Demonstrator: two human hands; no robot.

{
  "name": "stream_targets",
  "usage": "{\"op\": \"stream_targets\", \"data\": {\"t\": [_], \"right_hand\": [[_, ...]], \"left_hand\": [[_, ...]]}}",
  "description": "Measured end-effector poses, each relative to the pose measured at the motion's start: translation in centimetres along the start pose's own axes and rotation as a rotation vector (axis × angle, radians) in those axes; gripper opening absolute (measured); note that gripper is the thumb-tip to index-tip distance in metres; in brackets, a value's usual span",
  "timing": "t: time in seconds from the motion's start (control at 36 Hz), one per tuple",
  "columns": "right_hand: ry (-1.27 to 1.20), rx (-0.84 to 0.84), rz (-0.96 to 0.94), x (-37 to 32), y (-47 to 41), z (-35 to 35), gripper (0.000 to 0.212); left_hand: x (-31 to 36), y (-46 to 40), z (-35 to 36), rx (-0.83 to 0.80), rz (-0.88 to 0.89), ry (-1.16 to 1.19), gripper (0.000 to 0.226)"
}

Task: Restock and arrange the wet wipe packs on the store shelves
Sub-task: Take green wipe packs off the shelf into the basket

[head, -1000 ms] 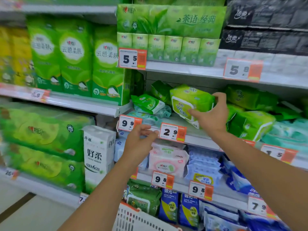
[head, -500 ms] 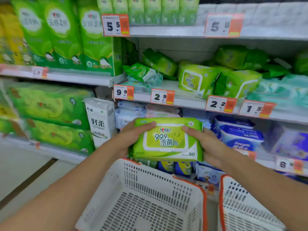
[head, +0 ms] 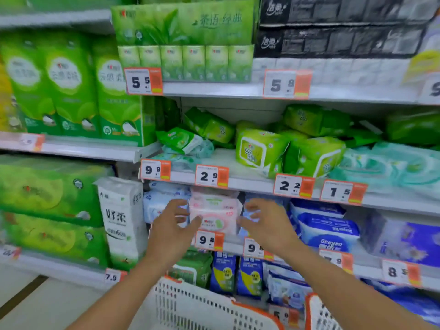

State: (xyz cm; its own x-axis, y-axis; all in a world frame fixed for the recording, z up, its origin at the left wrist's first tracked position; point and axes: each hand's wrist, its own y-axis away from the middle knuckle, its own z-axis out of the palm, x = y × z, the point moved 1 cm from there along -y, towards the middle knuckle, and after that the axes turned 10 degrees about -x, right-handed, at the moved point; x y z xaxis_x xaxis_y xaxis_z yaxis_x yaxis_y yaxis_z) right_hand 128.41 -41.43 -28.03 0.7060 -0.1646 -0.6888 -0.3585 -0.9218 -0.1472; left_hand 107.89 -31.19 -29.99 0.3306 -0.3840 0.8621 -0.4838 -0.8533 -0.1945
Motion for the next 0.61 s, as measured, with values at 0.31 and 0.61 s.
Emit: {"op": "stream_targets", "data": {"t": [0.31, 0.61], "right_hand": [[0.165, 0.378, 0.144, -3.2, -11.6, -11.6, 0.076], [0.392, 0.456, -0.083, 0.8, -12.6, -9.2, 0.059]], "left_hand": [[12.8, -20.6, 4.4, -0.283, -0.016, -0.076, 0.093], [9.8, -27.2, 8.3, -0.331, -0.203, 0.445, 0.06]]}}
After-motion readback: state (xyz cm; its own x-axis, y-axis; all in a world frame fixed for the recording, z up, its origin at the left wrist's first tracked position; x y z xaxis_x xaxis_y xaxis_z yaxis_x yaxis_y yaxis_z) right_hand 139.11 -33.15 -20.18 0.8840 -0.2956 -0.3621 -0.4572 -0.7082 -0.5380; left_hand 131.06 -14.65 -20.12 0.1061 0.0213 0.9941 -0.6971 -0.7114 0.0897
